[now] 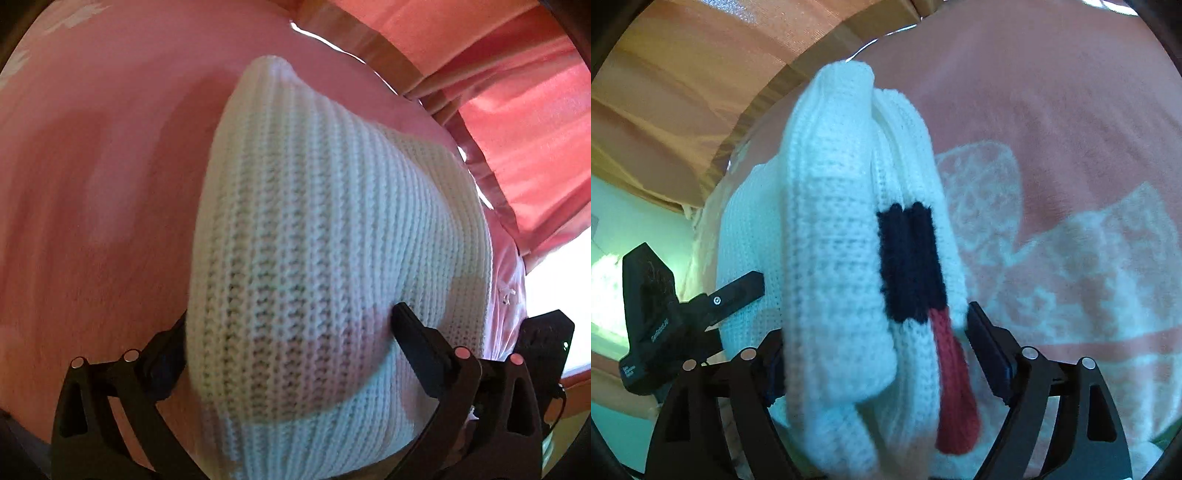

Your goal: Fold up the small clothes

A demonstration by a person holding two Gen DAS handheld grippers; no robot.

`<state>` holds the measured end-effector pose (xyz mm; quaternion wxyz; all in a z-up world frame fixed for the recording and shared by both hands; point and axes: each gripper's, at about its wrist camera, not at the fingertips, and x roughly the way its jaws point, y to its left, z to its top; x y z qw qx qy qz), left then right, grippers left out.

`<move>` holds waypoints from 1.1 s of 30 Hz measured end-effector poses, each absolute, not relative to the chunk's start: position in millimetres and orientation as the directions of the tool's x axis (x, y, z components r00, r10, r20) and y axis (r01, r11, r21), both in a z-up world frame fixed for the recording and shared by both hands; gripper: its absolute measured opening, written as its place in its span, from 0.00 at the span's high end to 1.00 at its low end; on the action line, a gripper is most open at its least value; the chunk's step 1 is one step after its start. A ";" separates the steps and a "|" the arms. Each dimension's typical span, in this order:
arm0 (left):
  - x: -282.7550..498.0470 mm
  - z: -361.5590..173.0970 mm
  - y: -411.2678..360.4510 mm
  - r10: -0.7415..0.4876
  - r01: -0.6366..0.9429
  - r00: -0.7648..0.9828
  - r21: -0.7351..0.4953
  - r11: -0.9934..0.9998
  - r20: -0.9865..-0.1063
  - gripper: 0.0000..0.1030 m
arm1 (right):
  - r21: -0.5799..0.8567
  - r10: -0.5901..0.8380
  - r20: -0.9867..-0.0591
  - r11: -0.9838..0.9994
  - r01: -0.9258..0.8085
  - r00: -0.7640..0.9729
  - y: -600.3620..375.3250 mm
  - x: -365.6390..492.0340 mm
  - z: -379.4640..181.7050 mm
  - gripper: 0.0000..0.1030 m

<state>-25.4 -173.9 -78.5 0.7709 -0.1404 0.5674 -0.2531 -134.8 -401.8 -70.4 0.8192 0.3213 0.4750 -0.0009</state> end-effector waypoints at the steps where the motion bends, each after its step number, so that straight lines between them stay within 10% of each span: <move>1: -25.7 -77.8 -176.5 -0.559 0.252 0.221 -0.507 0.824 -0.799 0.07 | 0.529 0.299 -0.772 0.792 0.306 0.561 -403.4 -133.2 -71.8 0.30; 4: -28.4 -70.8 -183.7 -0.567 0.313 0.226 -0.492 0.812 -0.792 0.28 | 0.594 0.347 -0.725 0.753 0.284 0.596 -406.9 -136.7 -74.2 0.58; 10: -45.2 -22.3 -184.1 -0.595 0.464 0.291 -0.433 0.773 -0.749 0.57 | 0.525 0.233 -0.674 0.818 0.233 0.701 -385.7 -153.6 -27.5 0.64; 25: -52.3 194.3 -82.3 -0.723 0.665 0.559 -0.302 0.683 -0.406 0.49 | 0.377 0.187 -0.278 0.924 -0.072 0.942 -283.8 -151.5 166.6 0.59; 29: -8.0 150.0 -63.3 -0.604 0.565 0.642 -0.242 0.789 -0.471 0.34 | 0.402 0.279 -0.361 0.908 -0.122 0.890 -275.3 -83.6 112.0 0.40; 33: 54.3 38.2 -56.4 -0.306 0.327 0.690 -0.095 0.940 -0.656 0.29 | 0.261 0.137 -0.601 0.965 0.031 0.787 -278.4 -31.7 21.3 0.57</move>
